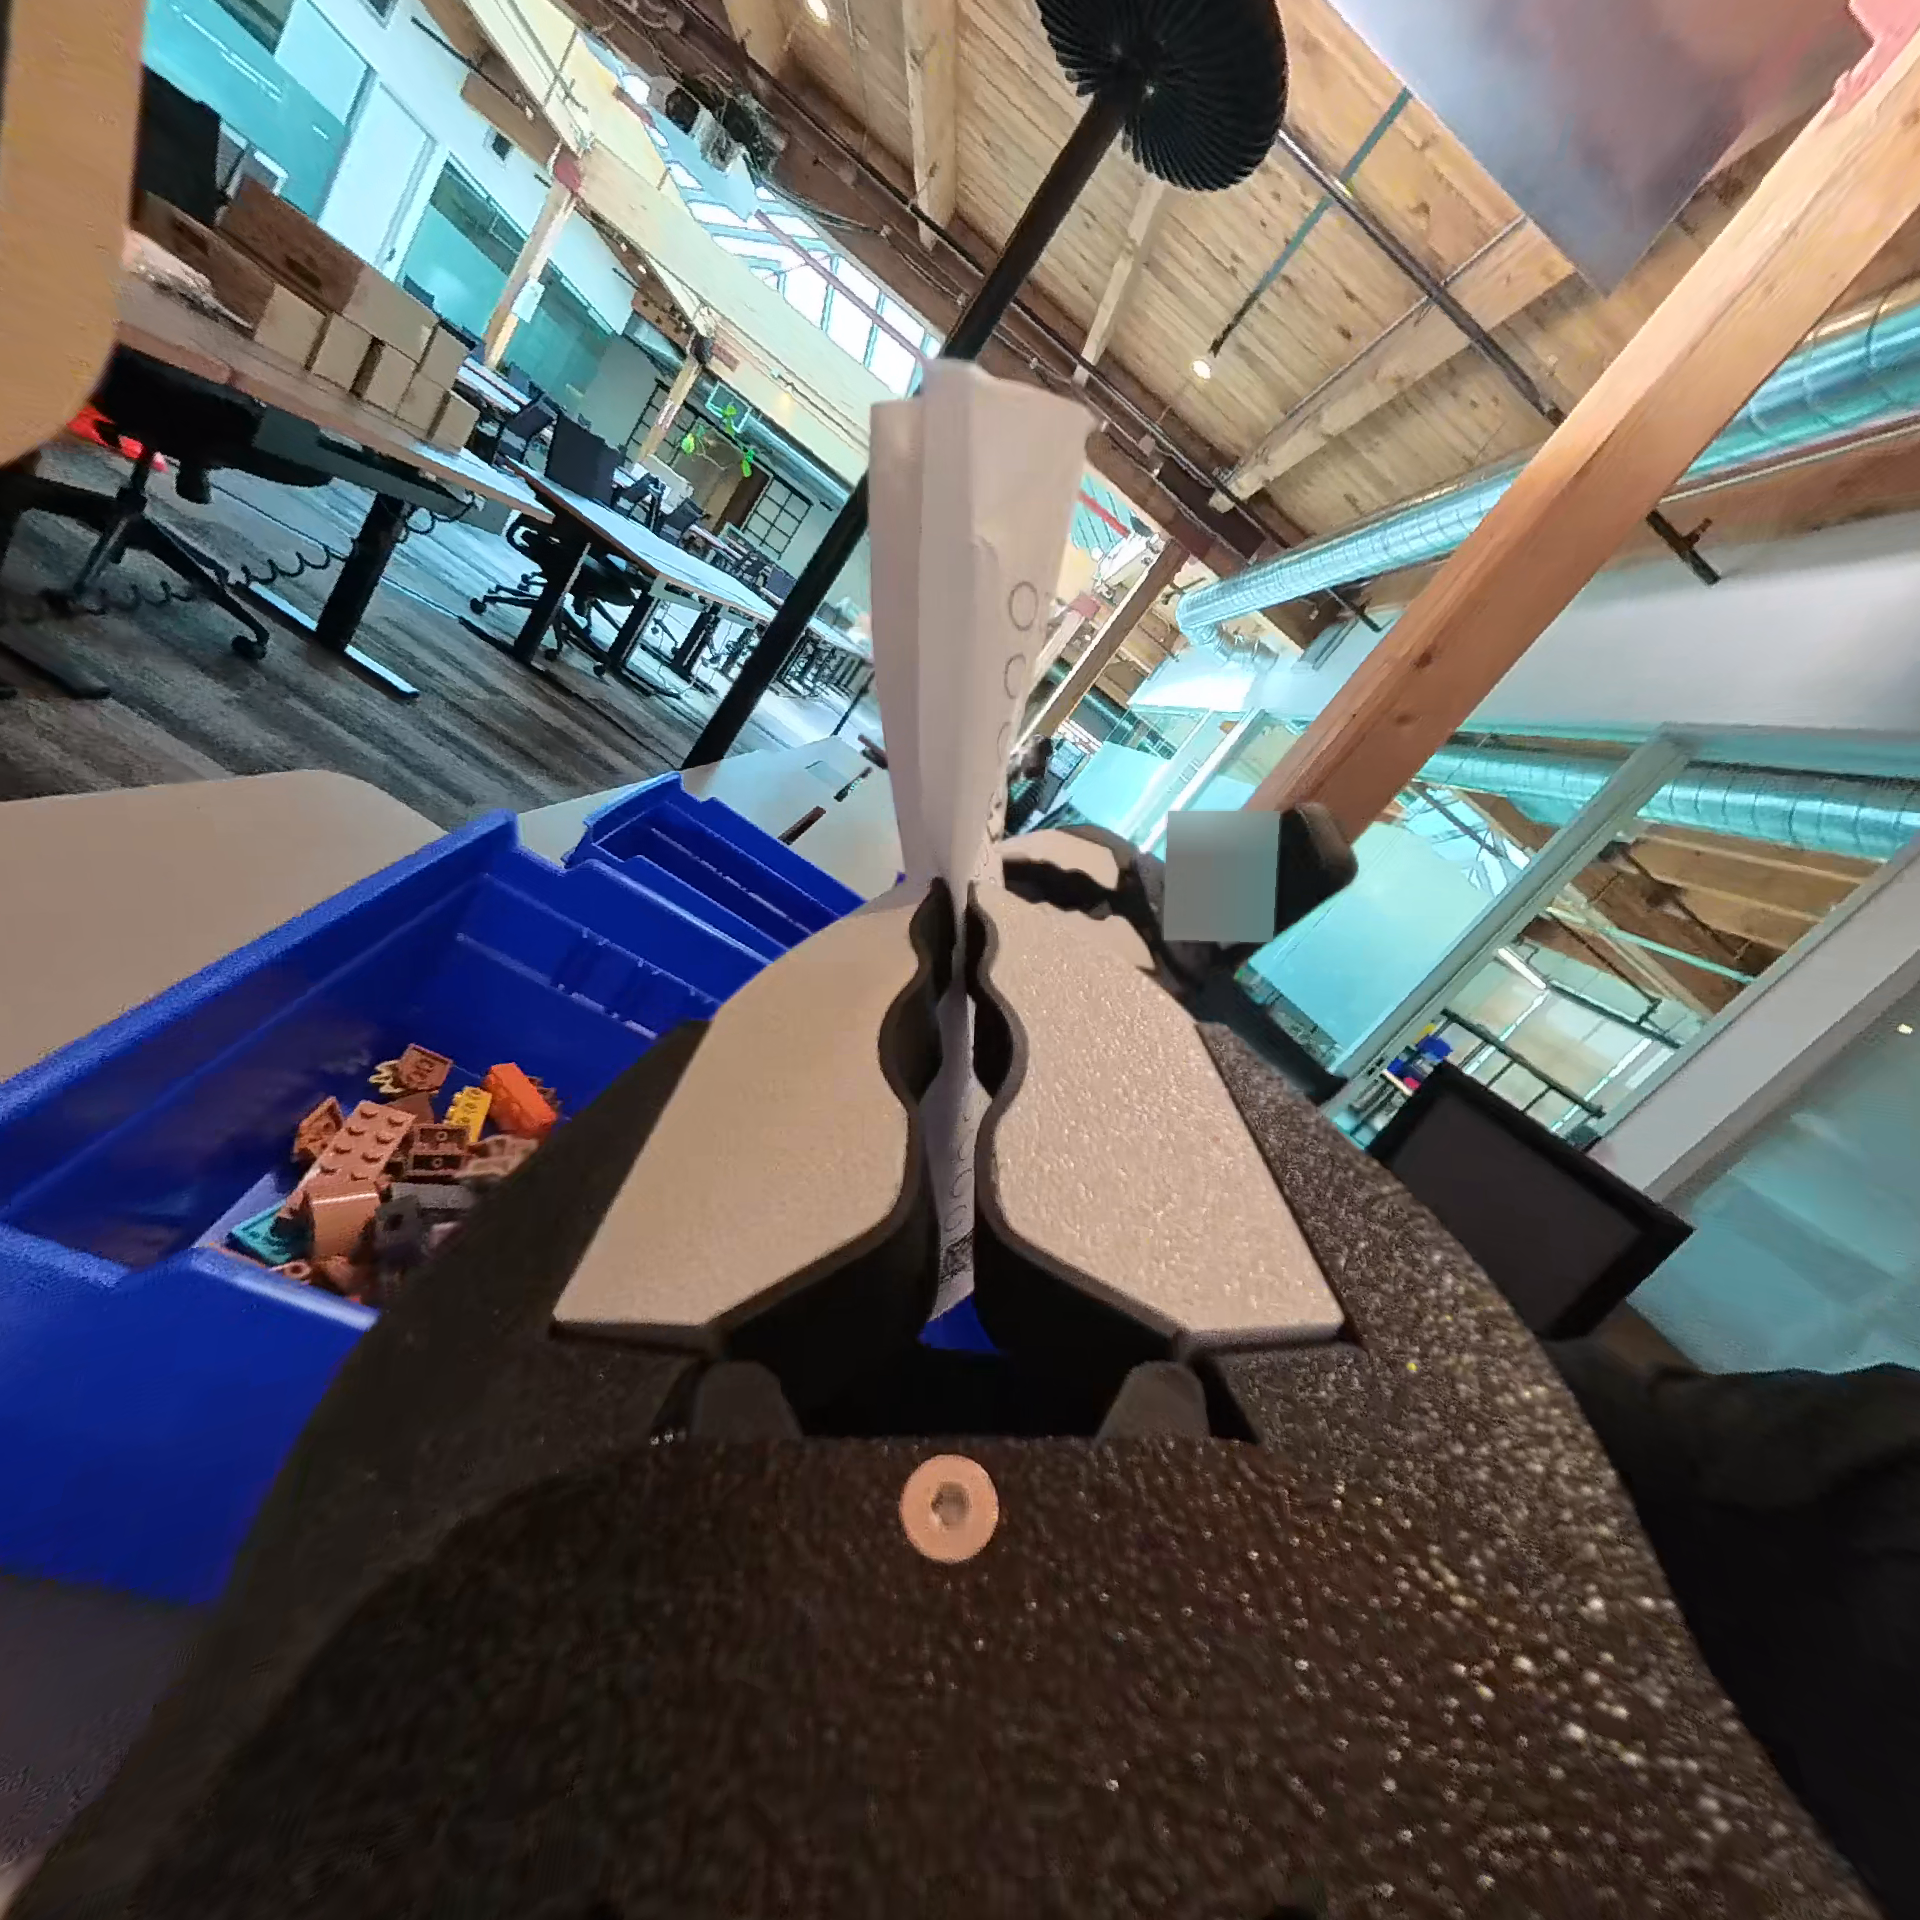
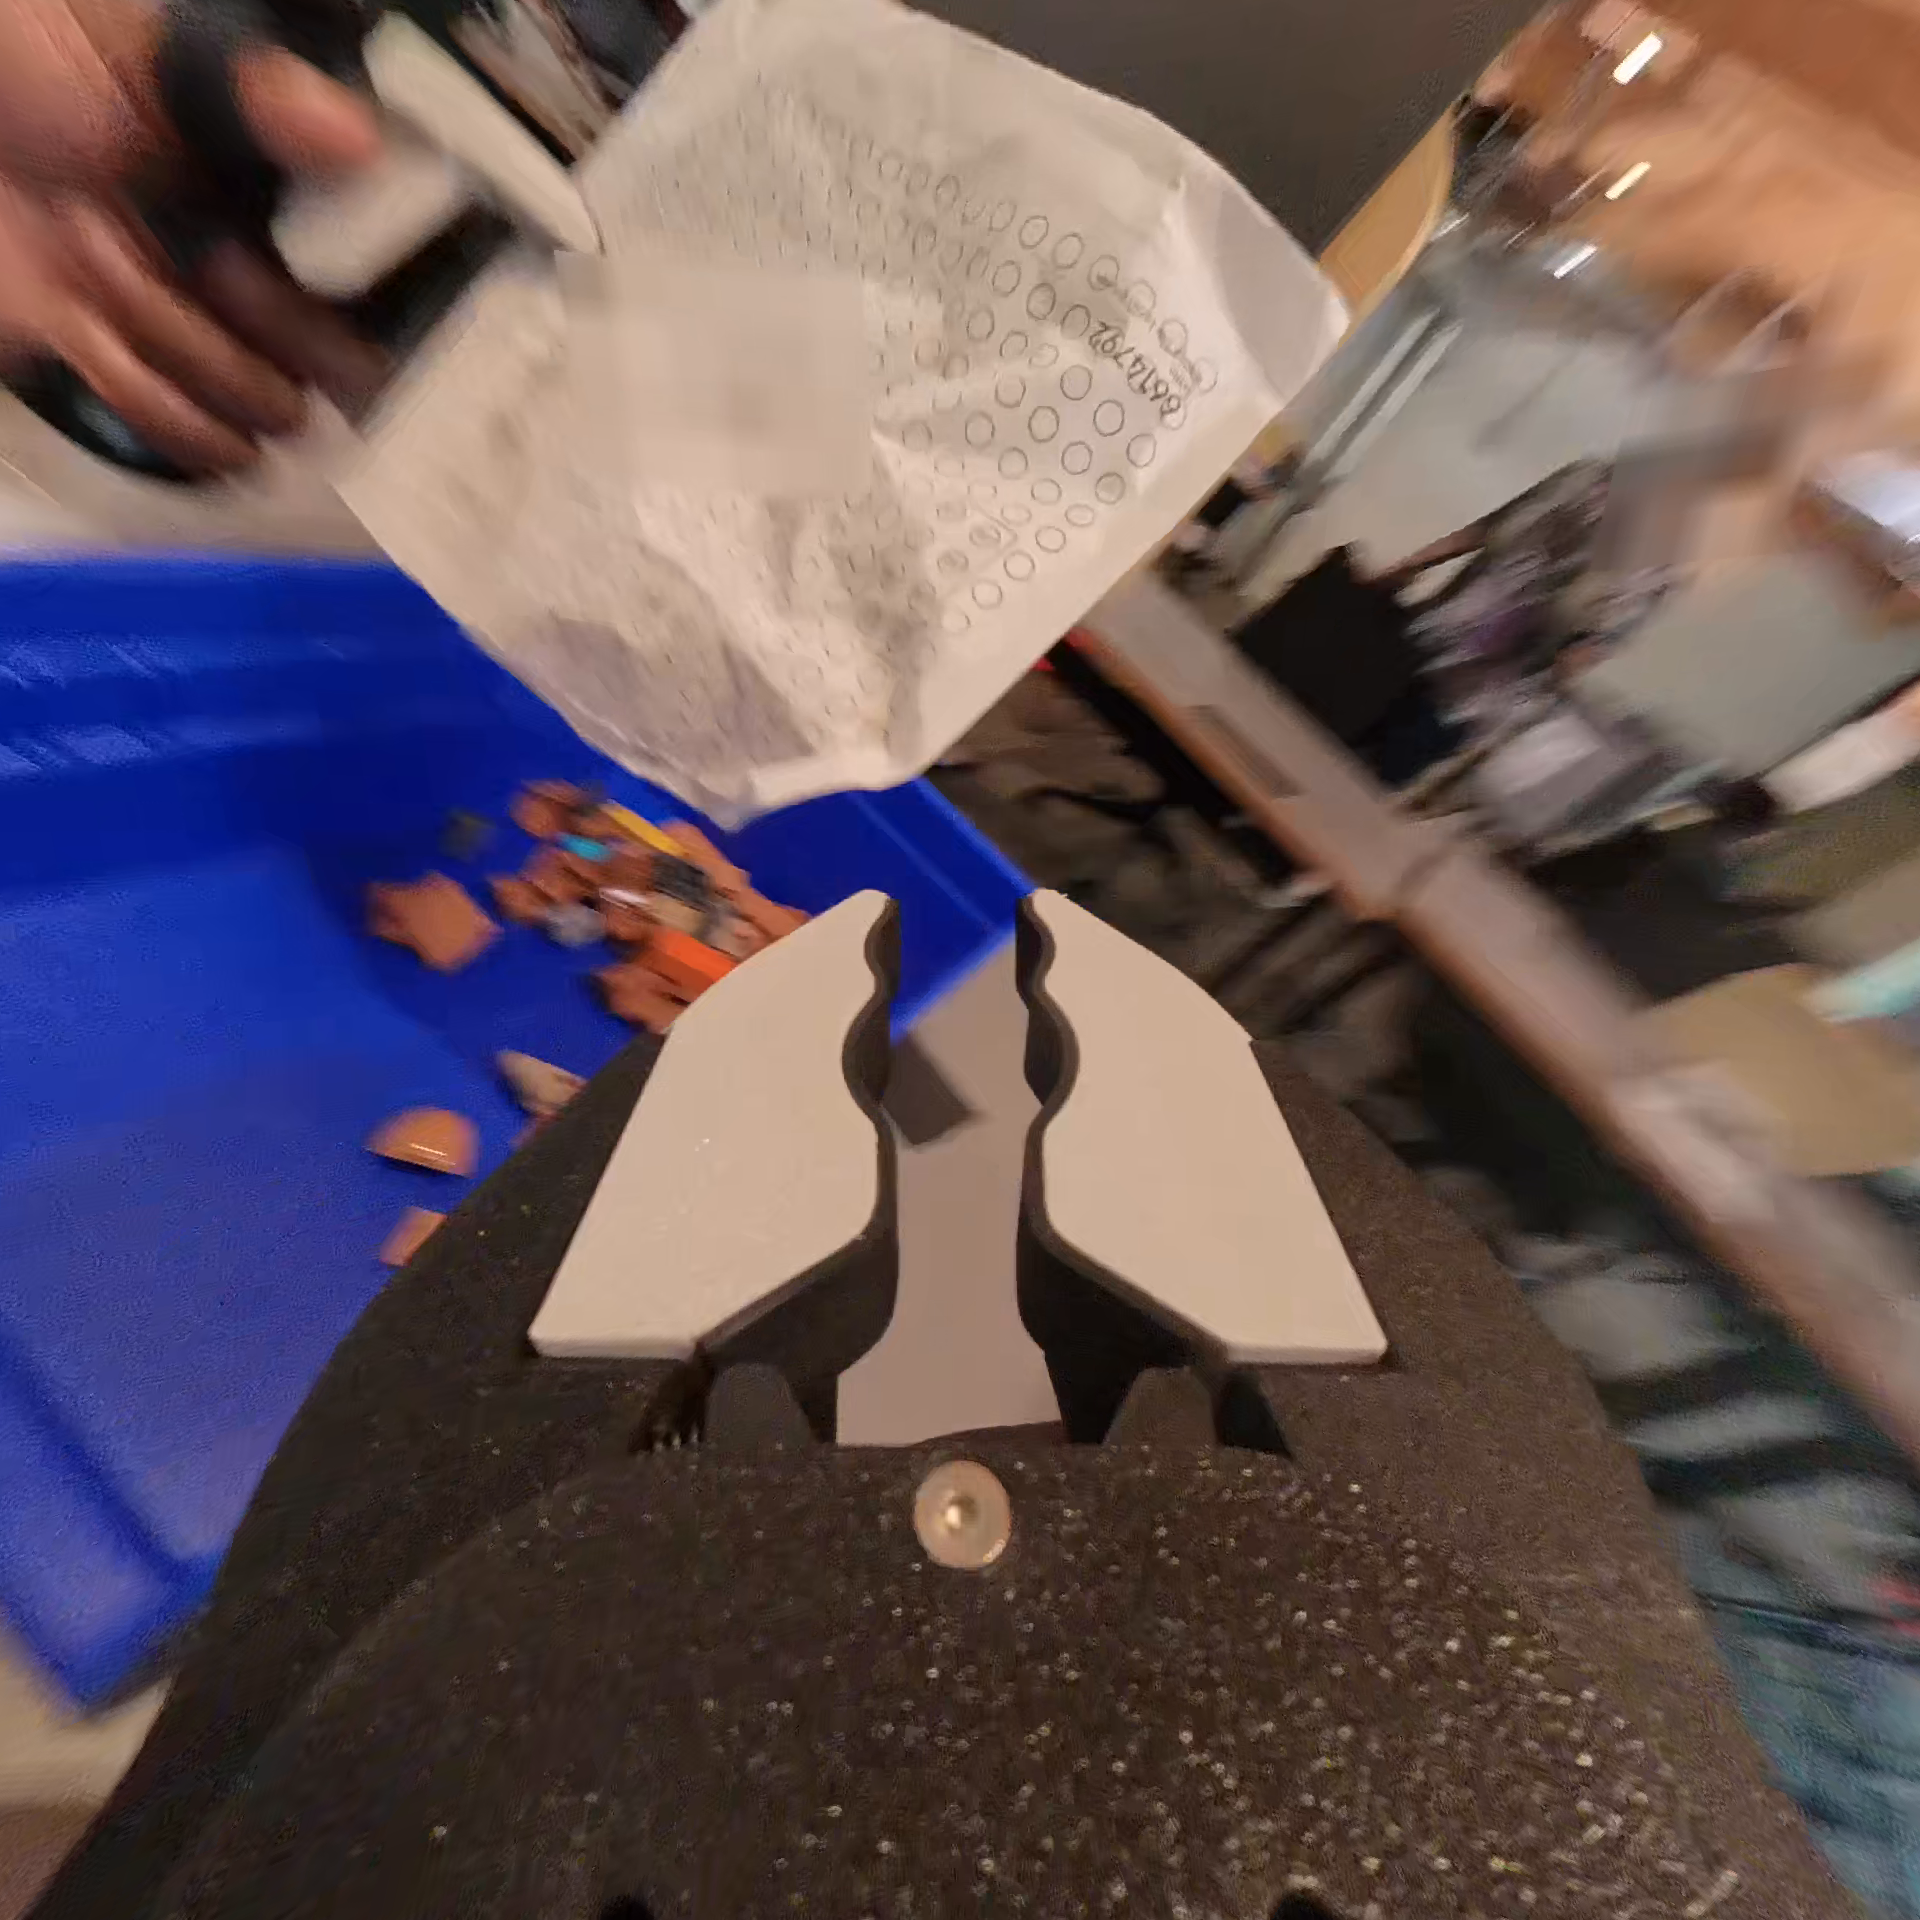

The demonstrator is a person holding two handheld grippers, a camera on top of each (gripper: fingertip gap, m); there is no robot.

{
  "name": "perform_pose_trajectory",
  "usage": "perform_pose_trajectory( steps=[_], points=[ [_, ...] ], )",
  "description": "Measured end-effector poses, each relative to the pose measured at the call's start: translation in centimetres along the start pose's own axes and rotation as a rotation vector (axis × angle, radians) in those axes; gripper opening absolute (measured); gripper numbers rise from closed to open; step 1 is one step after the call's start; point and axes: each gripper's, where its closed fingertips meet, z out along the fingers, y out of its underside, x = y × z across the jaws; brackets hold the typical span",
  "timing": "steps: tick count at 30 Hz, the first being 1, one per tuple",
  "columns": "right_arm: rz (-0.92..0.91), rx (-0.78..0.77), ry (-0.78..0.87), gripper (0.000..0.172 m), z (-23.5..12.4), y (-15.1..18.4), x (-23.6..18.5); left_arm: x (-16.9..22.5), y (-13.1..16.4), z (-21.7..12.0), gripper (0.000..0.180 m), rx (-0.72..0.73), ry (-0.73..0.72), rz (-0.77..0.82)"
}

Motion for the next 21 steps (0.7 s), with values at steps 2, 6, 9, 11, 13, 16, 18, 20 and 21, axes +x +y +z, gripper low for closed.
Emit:
perform_pose_trajectory(
  steps=[2, 6, 9, 11, 13, 16, 18, 20, 21],
  points=[
    [-0.27, -0.043, 0.136, 0.024, -0.5, 0.1, 0.8, 0.1, -0.3, 0.1, 0.0, 0.009, 0.008, -0.058],
    [-0.622, -0.106, 0.337, 0.034, -0.5, -0.7, 1.6, 0.4, 0.1, 0.7, 0.0, -0.024, 0.006, -0.147],
    [-0.829, -0.116, 0.395, 0.038, -0.2, -1.5, 0.9, 0.6, 0.5, 1.0, 0.0, -0.046, 0.0, -0.186],
    [-0.946, -0.15, 0.401, 0.038, 0.3, -1.4, 0.4, 0.6, 0.8, 1.1, 0.0, -0.061, -0.001, -0.199],
    [-1.027, -0.152, 0.412, 0.038, 0.7, -1.5, -0.2, 0.7, 1.1, 1.1, 0.0, -0.078, -0.001, -0.214],
    [-1.071, -0.123, 0.418, 0.021, 1.1, -2.1, -1.1, 0.5, 1.5, 1.1, 0.0, -0.098, -0.002, -0.228],
    [-1.053, -0.129, 0.392, 0.01, 1.3, -2.0, -1.4, 0.6, 1.6, 1.2, 0.001, -0.101, 0.006, -0.234],
    [-0.993, -0.143, 0.341, 0.002, 1.3, -1.7, -1.6, 0.7, 1.4, 1.2, 0.006, -0.095, 0.023, -0.229],
    [-0.942, -0.15, 0.313, 0.001, 1.4, -1.6, -1.7, 0.9, 1.3, 1.1, 0.009, -0.088, 0.029, -0.221]
  ],
)
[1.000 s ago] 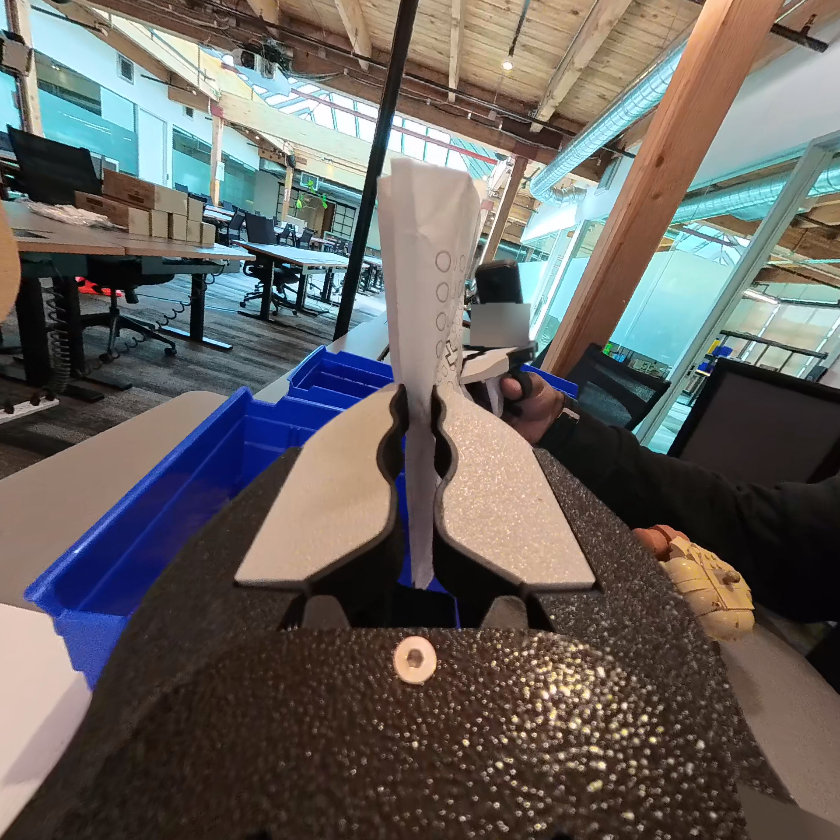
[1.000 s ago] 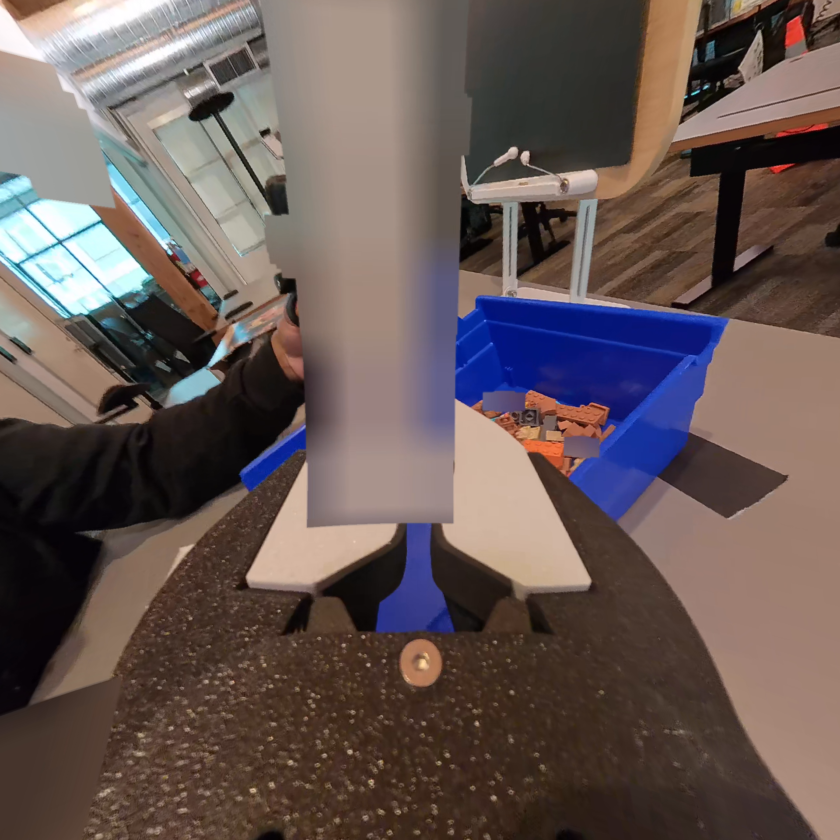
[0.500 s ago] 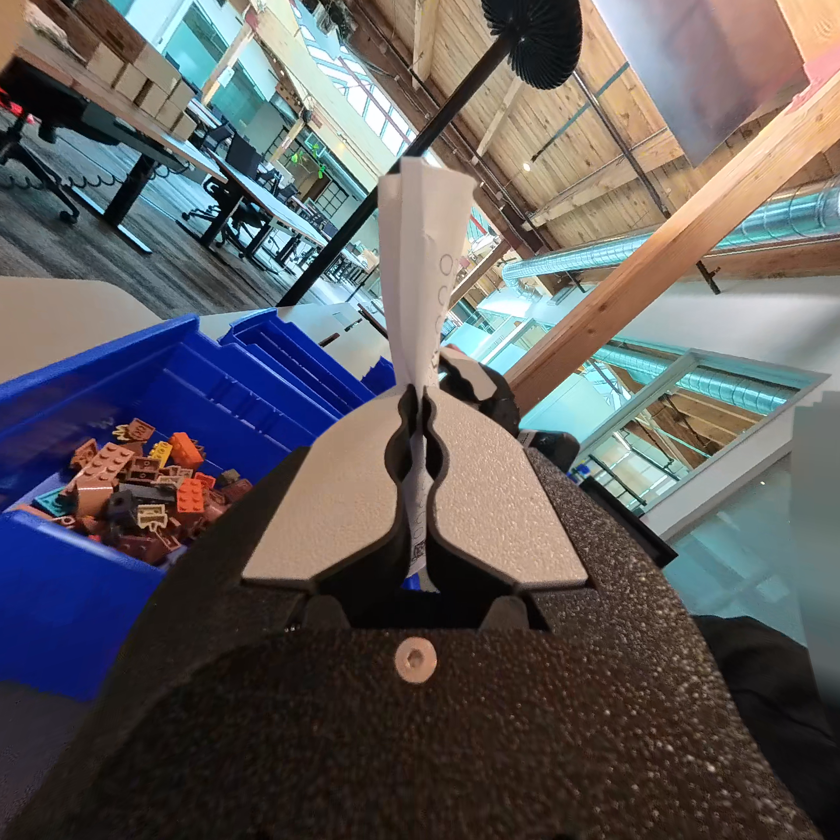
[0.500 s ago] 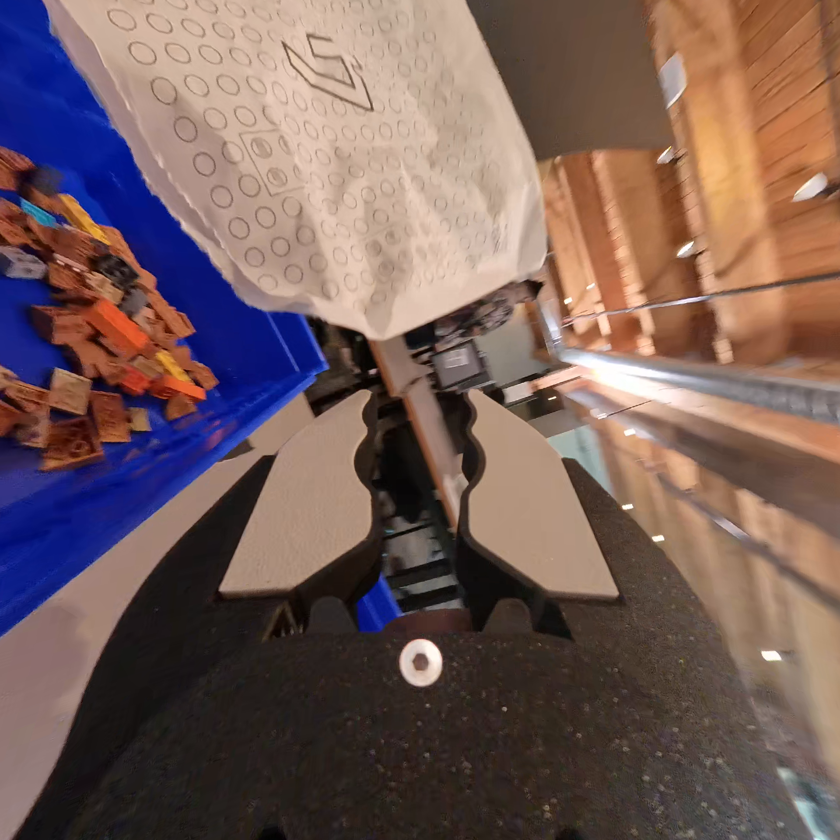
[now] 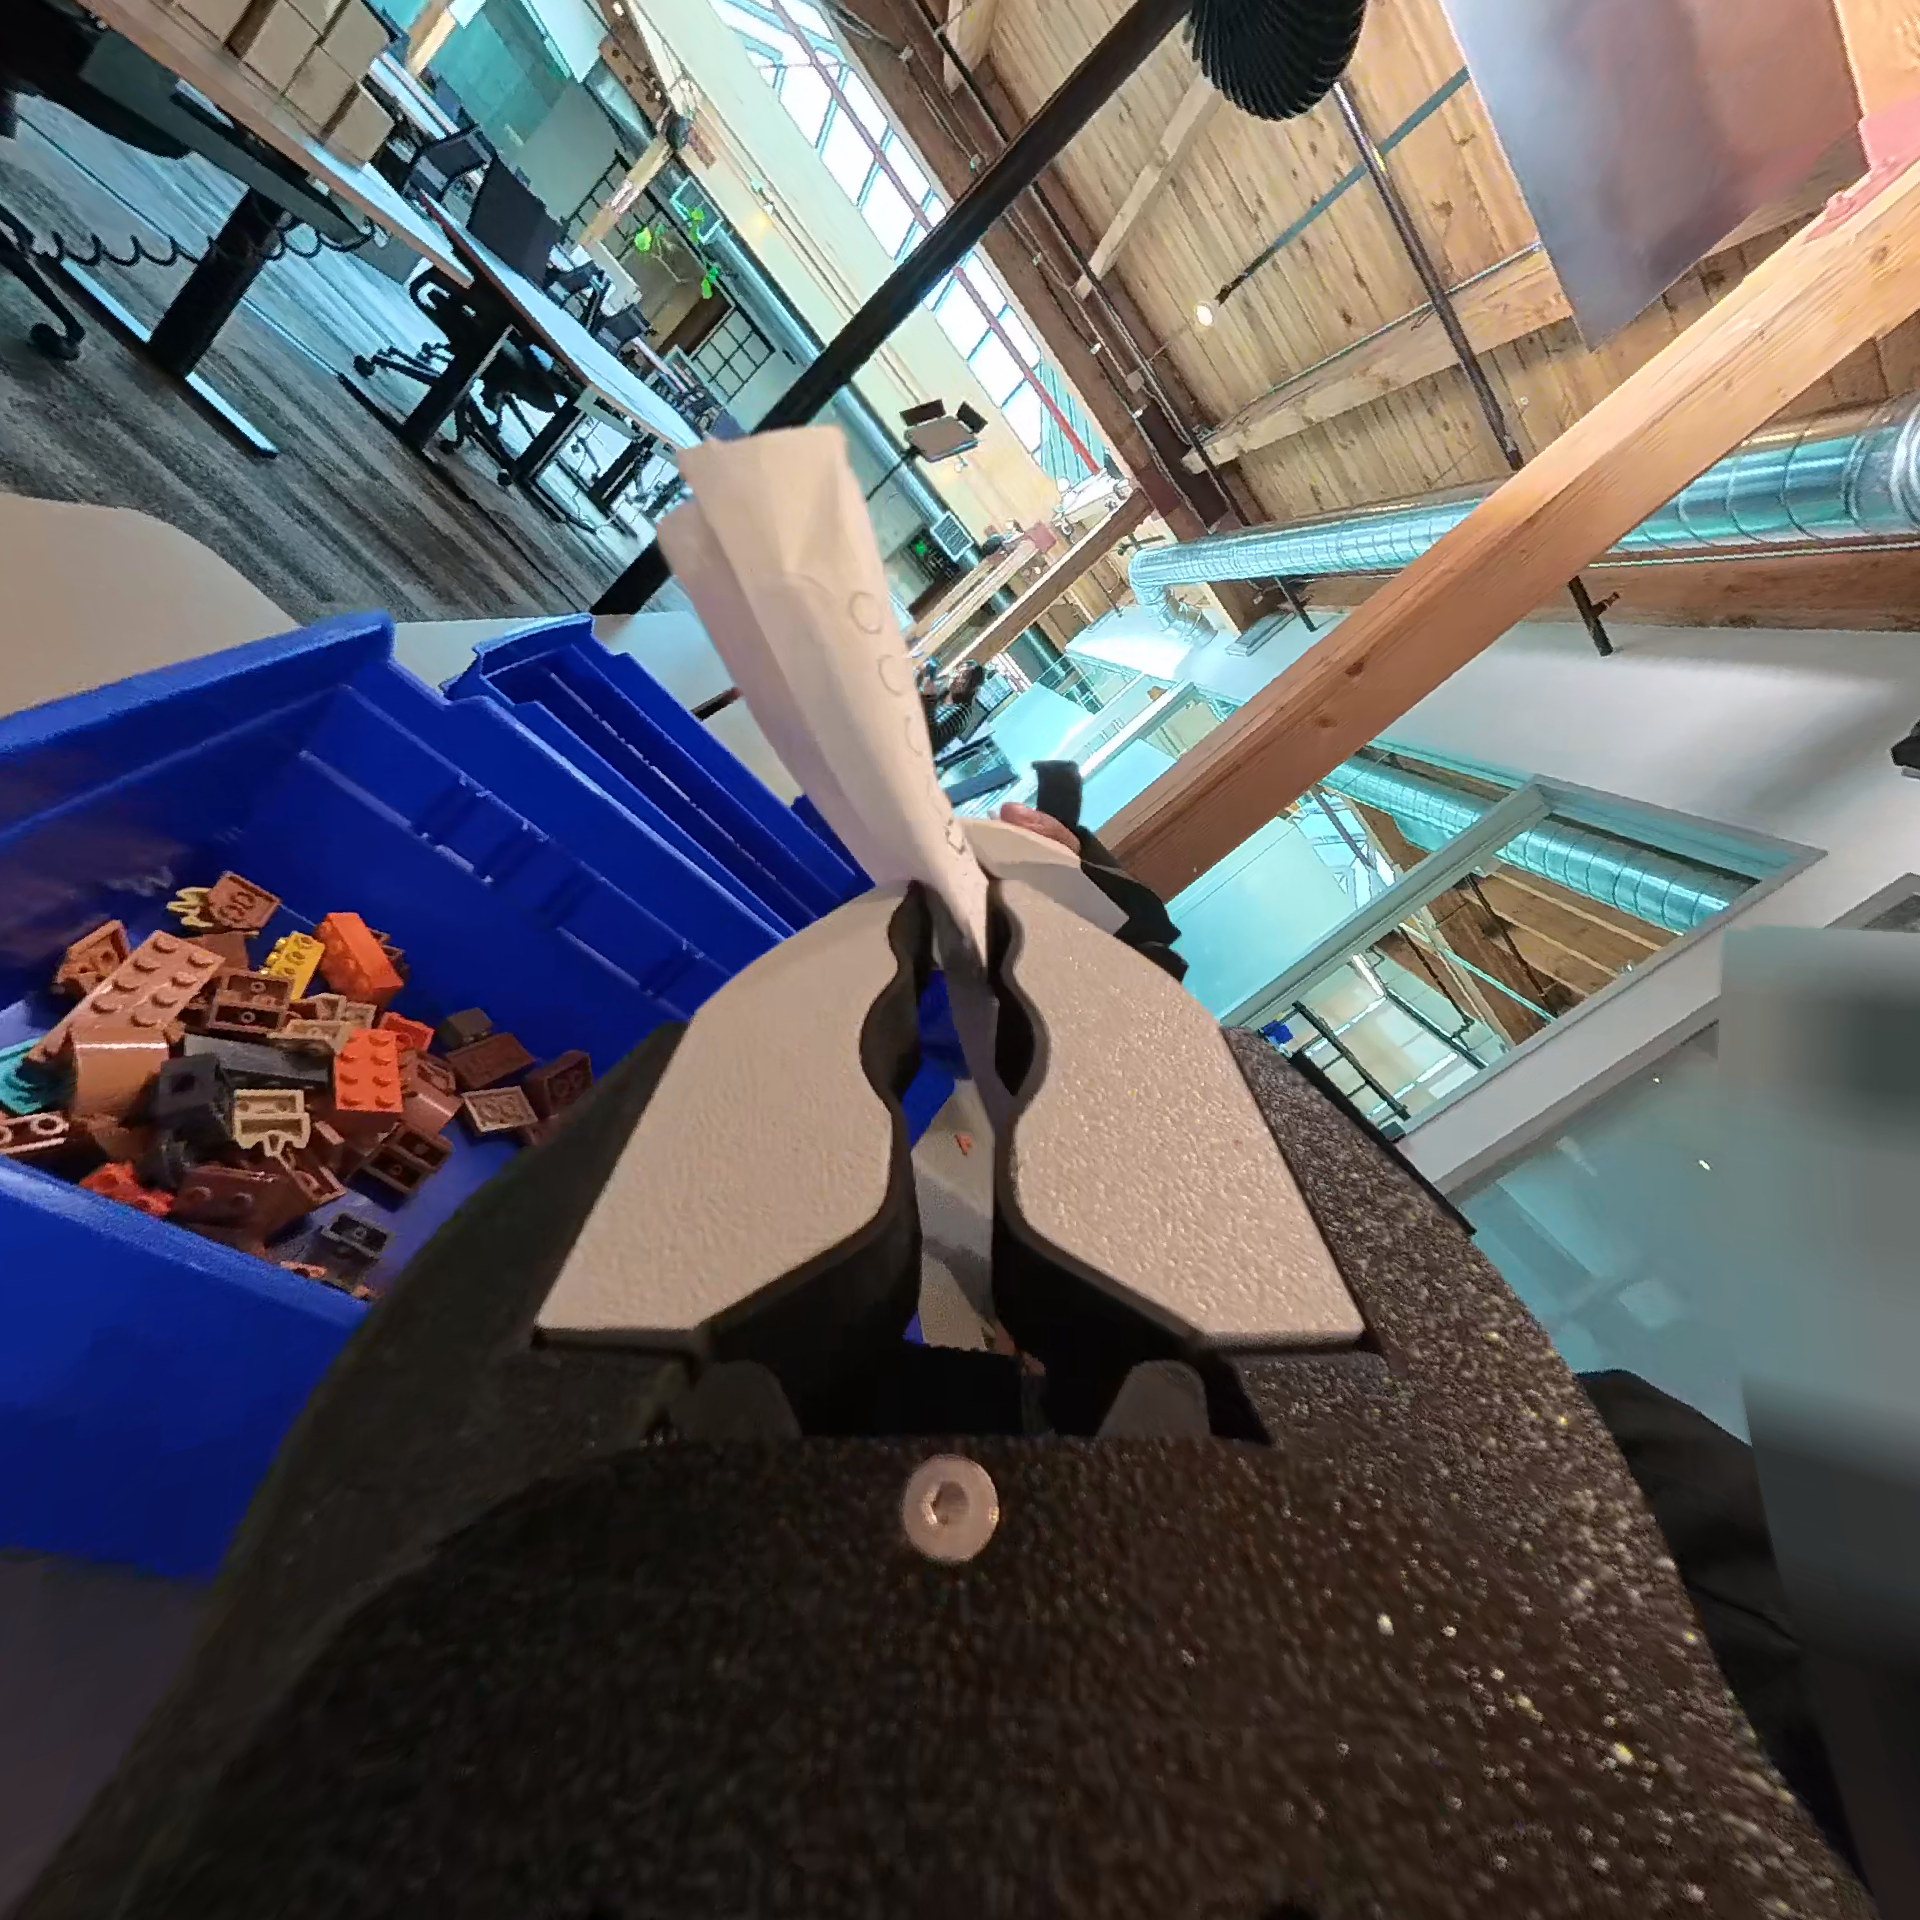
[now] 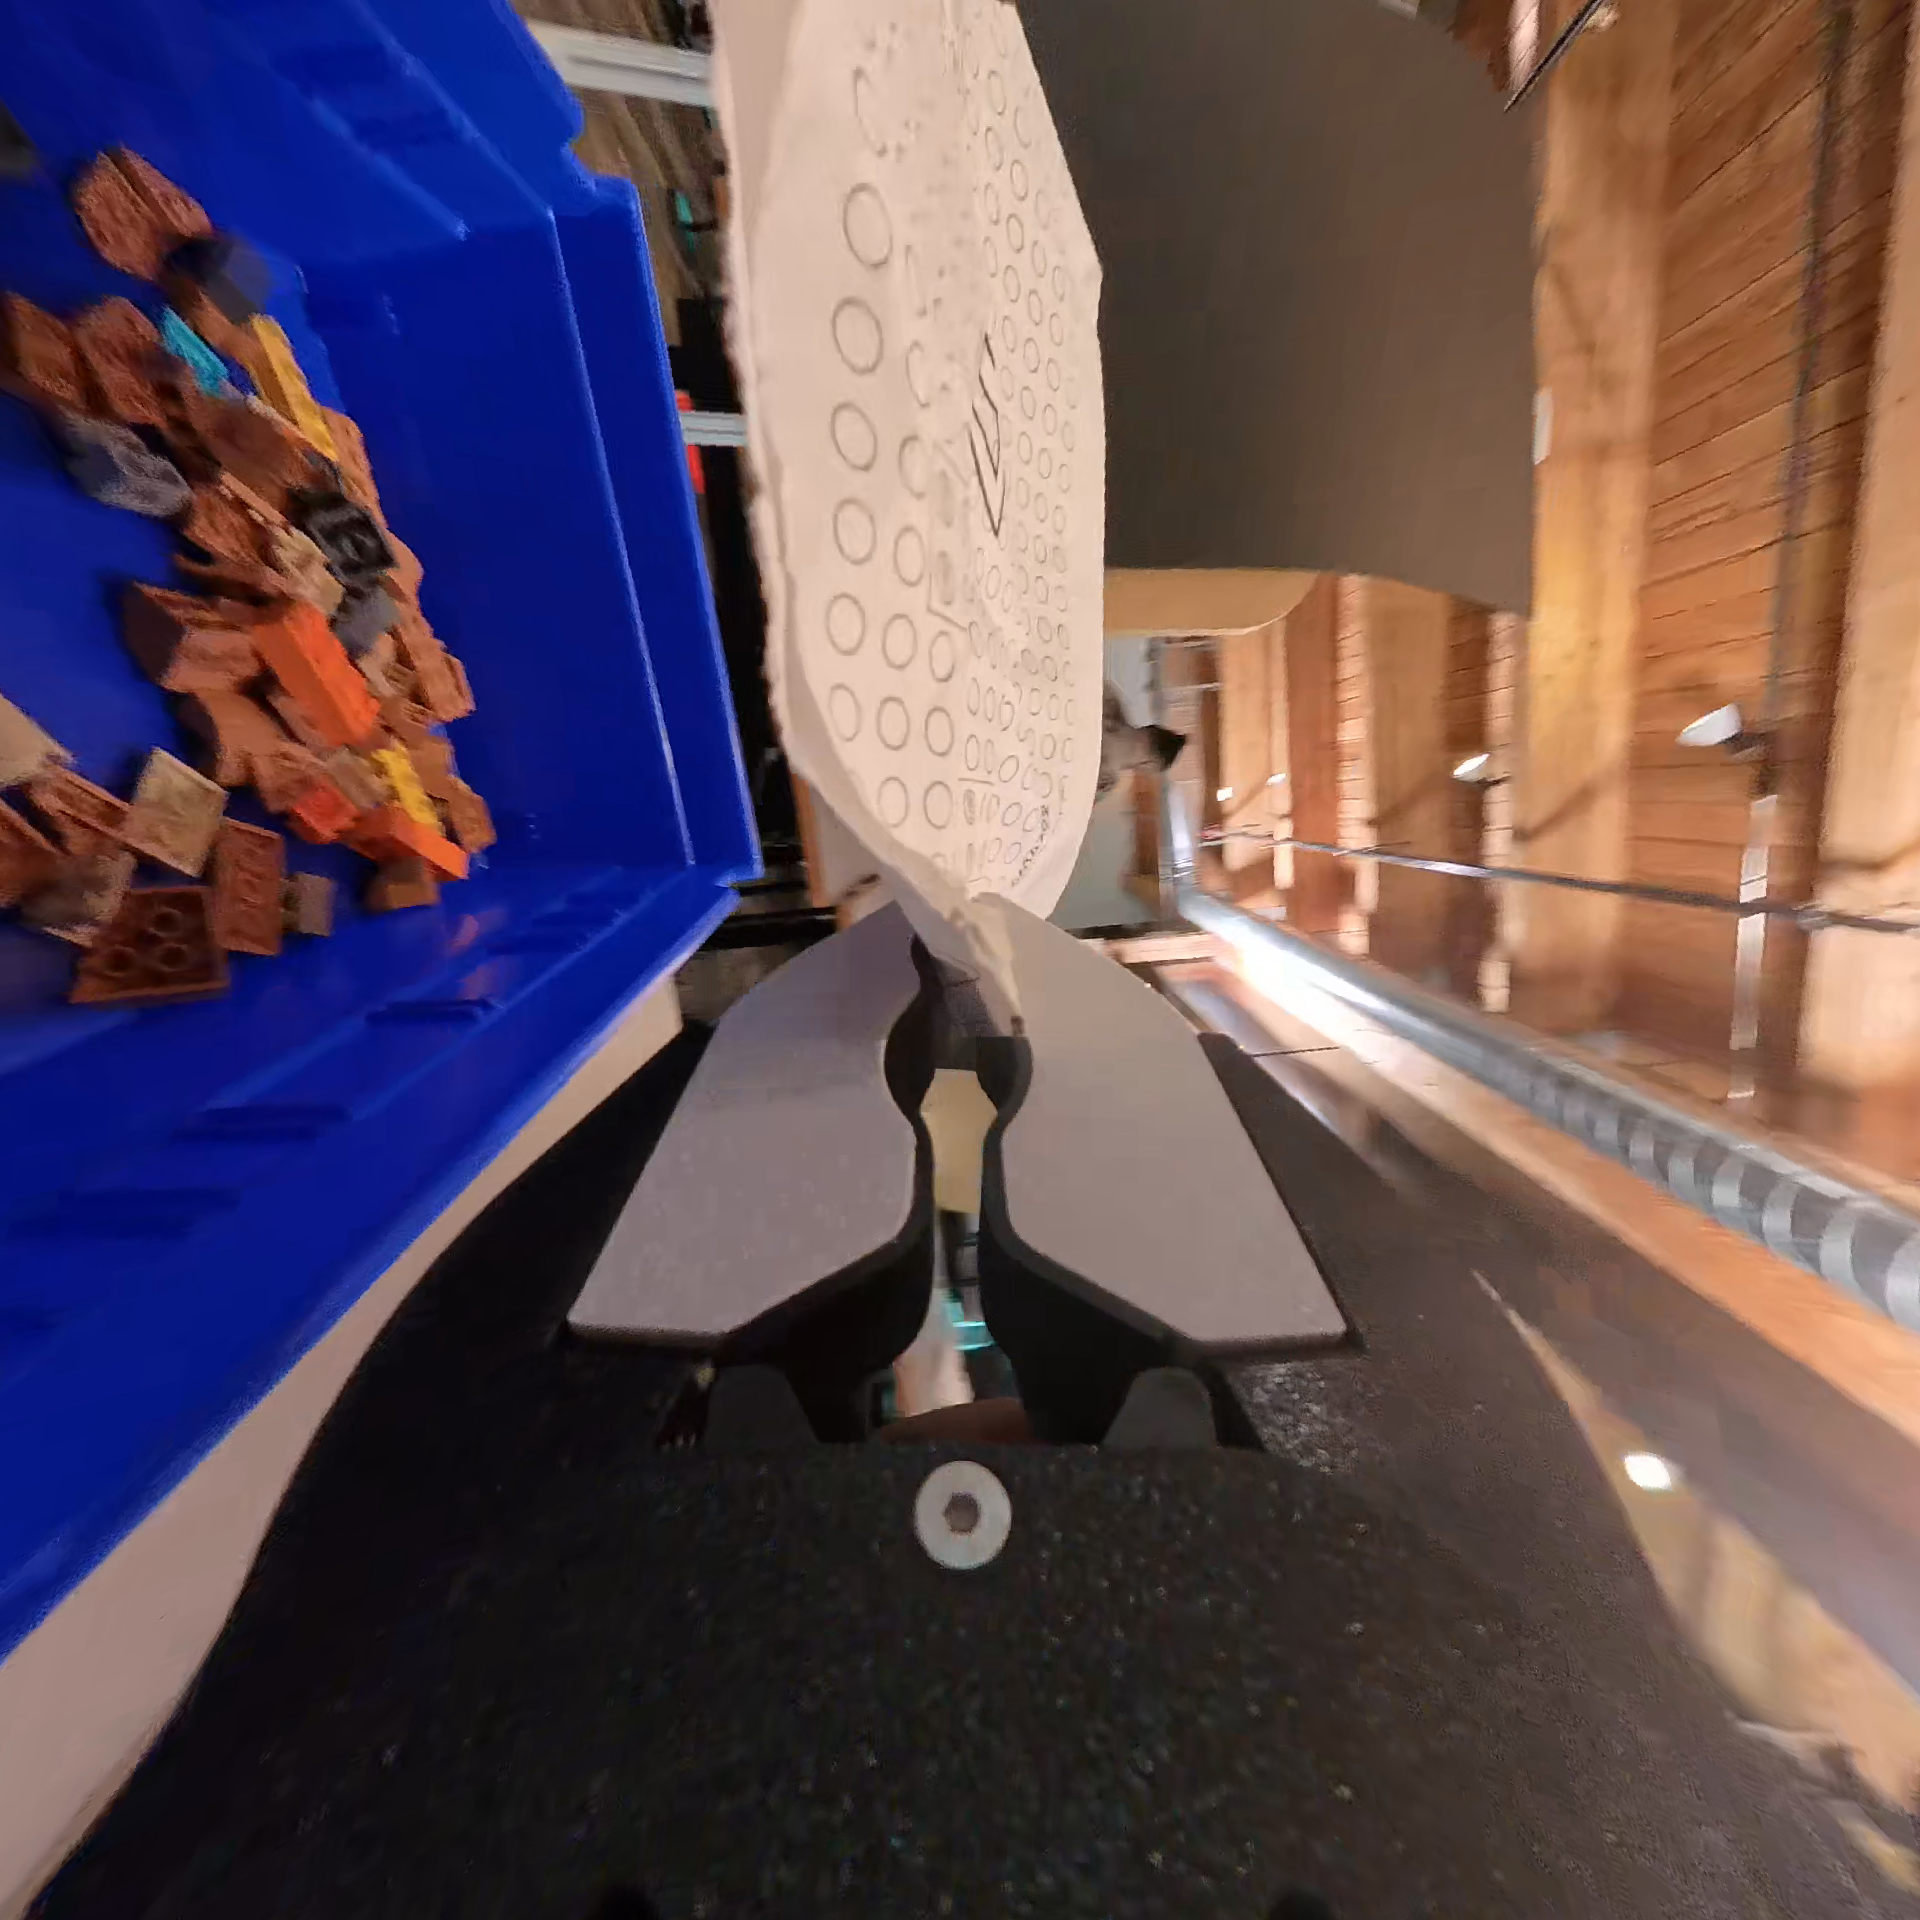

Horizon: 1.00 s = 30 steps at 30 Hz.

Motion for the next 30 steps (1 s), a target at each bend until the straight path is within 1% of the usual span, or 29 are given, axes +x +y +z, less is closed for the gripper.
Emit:
perform_pose_trajectory(
  steps=[2, 4, 6, 8, 10, 13, 16, 17, 19, 25, 27, 29, 30],
  points=[
    [0.093, -0.014, -0.077, 0.002, 0.0, 0.2, -0.3, 0.7, -0.4, -0.2, 0.021, 0.019, 0.018, 0.038],
    [0.177, -0.022, -0.148, 0.002, 0.0, 0.2, -0.7, 1.1, -0.8, -0.5, 0.029, 0.032, 0.013, 0.096],
    [0.257, -0.04, -0.204, 0.002, -0.1, 0.4, -1.0, 1.3, -1.3, -1.0, 0.041, 0.046, -0.007, 0.184],
    [0.318, -0.039, -0.242, 0.002, -0.2, 0.5, -1.1, 1.8, -1.8, -1.7, 0.044, 0.057, -0.014, 0.298],
    [0.38, -0.03, -0.292, 0.002, -0.4, 0.5, -1.5, 2.7, -2.0, -2.5, 0.046, 0.049, -0.034, 0.476],
    [0.449, -0.004, -0.376, 0.002, -0.8, 0.1, -2.2, 3.3, -1.4, -3.6, 0.047, -0.014, -0.12, 0.848],
    [0.497, 0.026, -0.441, 0.002, -1.2, -0.5, -2.7, 3.9, -0.5, -4.3, 0.044, -0.095, -0.2, 1.205],
    [0.506, 0.035, -0.453, 0.002, -1.3, -0.7, -2.7, 4.1, -0.2, -4.3, 0.044, -0.121, -0.216, 1.295],
    [0.506, 0.042, -0.465, 0.002, -1.5, -1.0, -2.7, 4.7, 0.7, -4.2, 0.042, -0.172, -0.21, 1.422],
    [0.448, 0.057, -0.523, 0.002, -2.1, -2.2, -3.4, 4.6, 2.6, -2.9, 0.038, -0.252, -0.227, 1.645],
    [0.445, 0.063, -0.53, 0.002, -2.2, -2.5, -3.3, 4.1, 3.1, -2.5, 0.029, -0.295, -0.248, 1.701],
    [0.45, 0.071, -0.526, 0.002, -2.2, -2.8, -3.1, 3.6, 3.8, -2.2, 0.015, -0.34, -0.252, 1.737],
    [0.45, 0.071, -0.522, 0.002, -2.2, -2.8, -3.0, 3.5, 3.9, -2.1, 0.013, -0.341, -0.258, 1.747]
  ],
)
